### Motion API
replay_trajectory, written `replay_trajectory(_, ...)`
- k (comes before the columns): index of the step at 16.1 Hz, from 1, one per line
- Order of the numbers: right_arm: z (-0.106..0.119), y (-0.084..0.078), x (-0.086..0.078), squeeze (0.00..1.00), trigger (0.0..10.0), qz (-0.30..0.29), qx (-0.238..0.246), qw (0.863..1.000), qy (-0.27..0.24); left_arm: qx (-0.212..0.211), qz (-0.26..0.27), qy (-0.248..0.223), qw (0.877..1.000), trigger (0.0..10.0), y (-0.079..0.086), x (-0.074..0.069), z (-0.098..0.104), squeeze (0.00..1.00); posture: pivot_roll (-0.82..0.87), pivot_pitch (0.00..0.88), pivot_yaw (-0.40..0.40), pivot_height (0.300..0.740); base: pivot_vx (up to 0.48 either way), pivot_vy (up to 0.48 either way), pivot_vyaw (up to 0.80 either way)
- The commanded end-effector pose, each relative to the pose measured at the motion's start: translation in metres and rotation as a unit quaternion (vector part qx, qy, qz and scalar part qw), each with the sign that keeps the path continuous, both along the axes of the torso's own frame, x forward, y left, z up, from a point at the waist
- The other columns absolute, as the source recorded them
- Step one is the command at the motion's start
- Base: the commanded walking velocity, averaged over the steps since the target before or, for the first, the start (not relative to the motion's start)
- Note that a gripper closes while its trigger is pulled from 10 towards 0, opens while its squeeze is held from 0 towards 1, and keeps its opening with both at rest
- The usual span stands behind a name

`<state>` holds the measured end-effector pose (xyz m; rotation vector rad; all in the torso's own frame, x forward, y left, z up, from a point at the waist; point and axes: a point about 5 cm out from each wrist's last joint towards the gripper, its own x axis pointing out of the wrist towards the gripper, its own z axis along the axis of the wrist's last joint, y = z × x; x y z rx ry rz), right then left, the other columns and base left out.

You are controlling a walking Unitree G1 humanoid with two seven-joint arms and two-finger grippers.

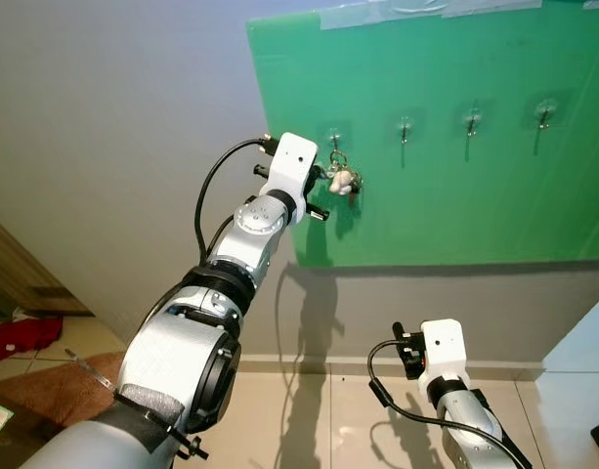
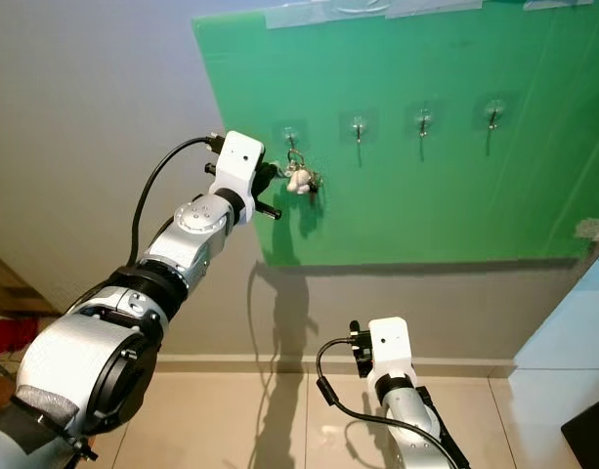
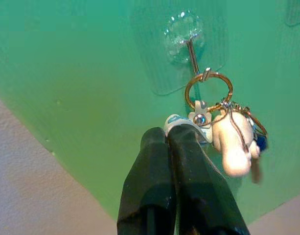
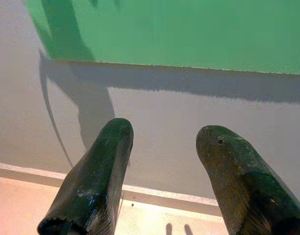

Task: Hang keys on a hook

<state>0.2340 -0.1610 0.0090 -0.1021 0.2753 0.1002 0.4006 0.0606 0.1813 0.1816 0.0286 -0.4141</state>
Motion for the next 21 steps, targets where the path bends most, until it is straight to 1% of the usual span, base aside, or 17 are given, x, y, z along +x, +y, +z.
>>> replay_trajectory(1,0.000,0.003,0.000,0.00,10.0,0.002,0.003,1.000,-0.002,0.002,-0.004,-0.007,1.000,10.0,0.003,0.001,0.003,0.00,-0.12,0.000,0.164,0.740,0.000,0.000,0.00)
replay_trajectory(2,0.000,0.003,0.000,0.00,10.0,0.002,0.003,1.000,-0.002,-0.007,-0.011,-0.012,1.000,10.0,0.001,0.000,0.005,0.00,-0.12,0.000,0.164,0.740,0.000,0.000,0.00)
replay_trajectory(3,0.000,0.003,0.000,0.00,10.0,0.003,0.003,1.000,-0.002,-0.008,-0.004,-0.025,1.000,10.0,0.002,0.001,0.009,0.00,-0.12,0.000,0.162,0.740,0.000,0.000,0.00)
replay_trajectory(7,0.002,0.001,0.001,0.00,10.0,0.001,0.001,1.000,-0.006,-0.029,0.001,-0.021,0.999,10.0,0.001,0.002,0.013,0.00,-0.12,0.000,0.158,0.740,0.000,0.000,0.00)
replay_trajectory(9,0.003,0.001,0.002,0.00,10.0,0.000,0.001,1.000,-0.009,-0.050,-0.006,-0.028,0.998,10.0,0.001,0.002,0.016,0.00,-0.12,0.000,0.156,0.740,0.000,0.000,0.00)
replay_trajectory(11,0.004,0.001,0.003,0.00,10.0,0.001,0.000,1.000,-0.010,-0.049,-0.004,-0.030,0.998,10.0,0.002,0.002,0.017,0.00,-0.12,0.000,0.154,0.740,0.000,0.000,0.00)
replay_trajectory(14,0.004,0.001,0.003,0.00,10.0,0.005,-0.001,1.000,-0.010,-0.051,0.016,-0.051,0.997,10.0,0.006,0.003,0.021,0.00,-0.11,0.000,0.151,0.740,0.000,0.000,0.00)
replay_trajectory(17,0.004,0.002,0.004,0.00,10.0,0.006,-0.001,1.000,-0.011,-0.100,0.033,-0.067,0.992,10.0,0.013,0.001,0.025,0.00,-0.11,0.000,0.152,0.740,0.000,0.000,0.00)
replay_trajectory(19,0.003,0.002,0.003,0.00,10.0,0.007,-0.001,1.000,-0.011,-0.104,0.039,-0.082,0.990,10.0,0.017,-0.001,0.025,0.00,-0.11,0.000,0.145,0.740,0.000,0.000,0.00)
replay_trajectory(20,0.003,0.001,0.004,0.00,10.0,0.009,-0.002,1.000,-0.011,-0.102,0.033,-0.090,0.990,10.0,0.017,-0.004,0.025,0.00,-0.10,0.000,0.138,0.740,0.000,0.000,0.00)
replay_trajectory(21,0.003,0.001,0.005,0.00,10.0,0.012,-0.003,1.000,-0.010,-0.103,0.031,-0.089,0.990,10.0,0.017,-0.005,0.023,0.00,-0.10,0.000,0.135,0.740,0.000,0.000,0.00)
